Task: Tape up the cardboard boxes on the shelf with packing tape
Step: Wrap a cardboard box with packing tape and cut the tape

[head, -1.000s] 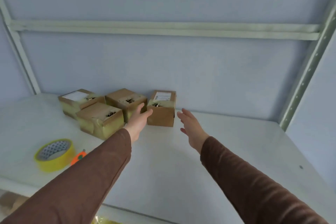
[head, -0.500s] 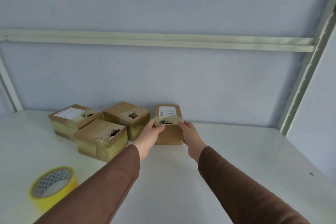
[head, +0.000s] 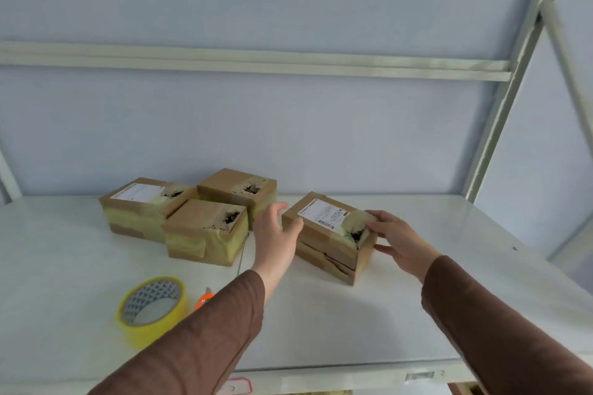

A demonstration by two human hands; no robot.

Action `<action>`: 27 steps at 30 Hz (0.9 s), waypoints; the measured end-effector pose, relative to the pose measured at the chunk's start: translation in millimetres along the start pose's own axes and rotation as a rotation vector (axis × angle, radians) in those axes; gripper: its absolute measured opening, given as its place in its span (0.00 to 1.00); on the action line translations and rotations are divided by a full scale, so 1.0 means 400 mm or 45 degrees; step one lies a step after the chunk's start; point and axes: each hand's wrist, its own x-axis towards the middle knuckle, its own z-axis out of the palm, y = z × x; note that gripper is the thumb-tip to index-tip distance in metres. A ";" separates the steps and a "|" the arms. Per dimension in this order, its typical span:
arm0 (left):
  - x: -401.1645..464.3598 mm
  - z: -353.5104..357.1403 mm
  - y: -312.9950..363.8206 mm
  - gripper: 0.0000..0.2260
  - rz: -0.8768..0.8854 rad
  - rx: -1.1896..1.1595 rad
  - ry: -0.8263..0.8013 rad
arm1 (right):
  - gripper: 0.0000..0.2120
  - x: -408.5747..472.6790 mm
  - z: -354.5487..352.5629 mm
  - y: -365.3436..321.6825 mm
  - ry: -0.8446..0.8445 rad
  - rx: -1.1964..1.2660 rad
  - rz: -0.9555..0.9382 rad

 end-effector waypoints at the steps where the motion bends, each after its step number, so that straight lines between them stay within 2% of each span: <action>1: 0.004 -0.013 -0.003 0.20 -0.029 -0.047 -0.014 | 0.15 -0.004 -0.015 0.001 -0.047 0.007 -0.007; 5: -0.001 -0.032 -0.014 0.35 -0.304 -0.251 -0.302 | 0.23 -0.007 -0.024 0.017 -0.103 0.157 -0.018; 7: -0.014 -0.025 -0.021 0.37 -0.368 -0.273 -0.394 | 0.25 -0.011 0.002 0.024 0.050 0.138 -0.052; 9: -0.030 -0.020 -0.031 0.35 -0.389 -0.306 -0.408 | 0.22 -0.031 0.023 0.033 0.321 0.021 -0.061; 10: -0.042 -0.020 -0.035 0.33 -0.386 -0.325 -0.400 | 0.19 -0.045 0.031 0.042 0.390 0.000 -0.060; 16: -0.117 -0.007 -0.042 0.25 -0.377 -0.420 -0.259 | 0.11 -0.106 0.053 0.068 0.167 -0.002 -0.169; 19: -0.145 -0.021 -0.025 0.27 -0.374 -0.397 -0.232 | 0.18 -0.128 0.071 0.056 0.161 -0.139 -0.192; 21: -0.157 -0.050 -0.007 0.32 -0.347 -0.296 -0.233 | 0.22 -0.152 0.087 0.049 0.306 -0.395 -0.373; 23: -0.166 -0.091 0.005 0.31 -0.257 -0.190 -0.223 | 0.20 -0.196 0.120 0.032 0.429 -0.540 -0.779; 25: -0.183 -0.153 0.004 0.24 -0.138 -0.096 -0.222 | 0.14 -0.249 0.178 0.012 0.397 -0.549 -1.120; 27: -0.206 -0.234 -0.008 0.17 -0.064 0.058 -0.195 | 0.12 -0.298 0.251 0.011 0.210 -0.533 -1.283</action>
